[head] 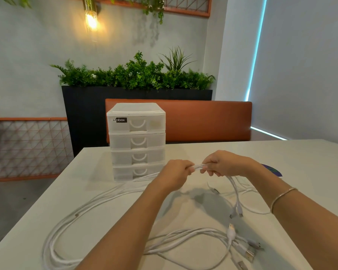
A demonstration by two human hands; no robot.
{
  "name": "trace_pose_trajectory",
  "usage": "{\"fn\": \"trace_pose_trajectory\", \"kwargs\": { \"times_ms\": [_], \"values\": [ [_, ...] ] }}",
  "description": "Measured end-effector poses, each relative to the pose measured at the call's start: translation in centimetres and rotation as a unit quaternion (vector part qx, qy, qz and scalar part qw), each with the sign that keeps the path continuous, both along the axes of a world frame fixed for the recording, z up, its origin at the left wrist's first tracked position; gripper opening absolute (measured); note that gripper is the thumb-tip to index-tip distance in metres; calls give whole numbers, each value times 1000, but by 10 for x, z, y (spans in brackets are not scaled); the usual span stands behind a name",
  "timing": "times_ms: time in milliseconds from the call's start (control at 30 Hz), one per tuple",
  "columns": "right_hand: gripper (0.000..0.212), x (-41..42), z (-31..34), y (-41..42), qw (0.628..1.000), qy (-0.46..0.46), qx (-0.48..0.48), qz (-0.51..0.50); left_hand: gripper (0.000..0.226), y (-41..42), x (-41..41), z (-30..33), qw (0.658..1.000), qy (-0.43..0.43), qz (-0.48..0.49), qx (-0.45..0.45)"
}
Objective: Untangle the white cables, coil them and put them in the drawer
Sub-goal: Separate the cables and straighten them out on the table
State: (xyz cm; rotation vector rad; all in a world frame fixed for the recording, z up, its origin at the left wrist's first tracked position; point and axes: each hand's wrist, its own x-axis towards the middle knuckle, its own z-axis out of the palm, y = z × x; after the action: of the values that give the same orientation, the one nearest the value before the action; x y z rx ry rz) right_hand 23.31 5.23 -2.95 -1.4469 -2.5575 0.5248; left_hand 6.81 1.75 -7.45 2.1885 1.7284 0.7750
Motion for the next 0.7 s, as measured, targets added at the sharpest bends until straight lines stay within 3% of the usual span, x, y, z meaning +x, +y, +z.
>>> {"fn": "trace_pose_trajectory", "kwargs": {
  "times_ms": [133,267,433,600,700],
  "values": [
    [27,4,2,4,998,7,68,-4,31,-3,5,-7,996,-79,-8,-38],
    [31,-1,-3,2,993,58,104,-21,30,2,0,-3,995,-86,46,28],
    [30,-8,0,-3,992,-119,27,33,26,5,-7,-6,995,-79,51,36],
    [30,2,2,11,997,-11,61,-36,26,-3,-3,-4,998,-52,-43,-20],
    [30,-1,-2,10,998,16,61,-23,24,-5,-10,-1,996,-76,-46,-29]
  ]
}}
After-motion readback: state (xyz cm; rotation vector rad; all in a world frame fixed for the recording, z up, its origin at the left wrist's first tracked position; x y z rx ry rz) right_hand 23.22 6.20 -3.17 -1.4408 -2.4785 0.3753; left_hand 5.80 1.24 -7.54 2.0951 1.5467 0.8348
